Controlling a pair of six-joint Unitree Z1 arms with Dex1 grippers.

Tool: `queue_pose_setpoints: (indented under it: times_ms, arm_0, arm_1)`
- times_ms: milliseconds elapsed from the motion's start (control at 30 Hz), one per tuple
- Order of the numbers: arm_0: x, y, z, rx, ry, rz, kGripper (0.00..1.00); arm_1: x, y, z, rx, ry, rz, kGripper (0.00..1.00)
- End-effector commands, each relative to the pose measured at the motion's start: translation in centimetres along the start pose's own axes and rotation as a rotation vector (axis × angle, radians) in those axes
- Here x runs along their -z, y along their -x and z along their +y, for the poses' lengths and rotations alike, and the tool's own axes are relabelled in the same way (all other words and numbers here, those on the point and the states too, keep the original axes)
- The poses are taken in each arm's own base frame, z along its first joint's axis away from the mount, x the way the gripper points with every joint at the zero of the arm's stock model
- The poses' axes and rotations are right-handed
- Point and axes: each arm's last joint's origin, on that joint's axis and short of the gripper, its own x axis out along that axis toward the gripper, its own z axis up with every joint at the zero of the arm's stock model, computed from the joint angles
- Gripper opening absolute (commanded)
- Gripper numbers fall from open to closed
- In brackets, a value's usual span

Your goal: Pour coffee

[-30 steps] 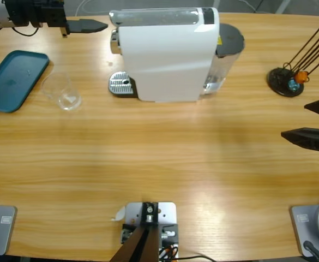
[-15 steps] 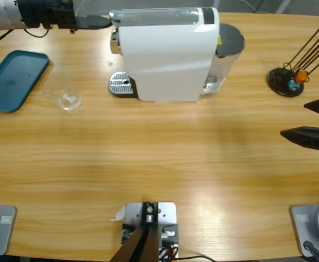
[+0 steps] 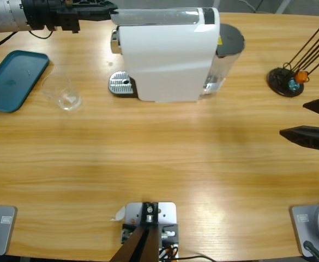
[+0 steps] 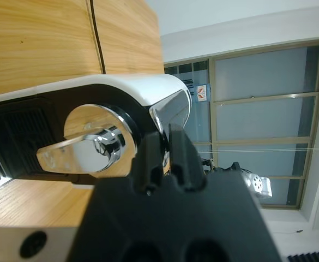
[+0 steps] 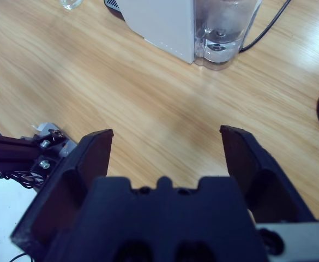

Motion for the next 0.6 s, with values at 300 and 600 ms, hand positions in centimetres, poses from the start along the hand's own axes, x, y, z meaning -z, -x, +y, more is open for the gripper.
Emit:
queue_pose_setpoints:
  times_ms: [300, 600]
  arm_0:
    - [0.7, 1.5, -5.5, 0.141, -0.128, -0.016, 0.000]
    - [0.3, 2.5, -9.1, 0.202, -0.194, -0.046, 0.000]
  arm_1:
    - [1.0, -0.6, -0.2, 0.013, -0.002, 0.021, 0.835]
    - [1.1, -0.5, -0.2, 0.009, 0.000, 0.017, 0.835]
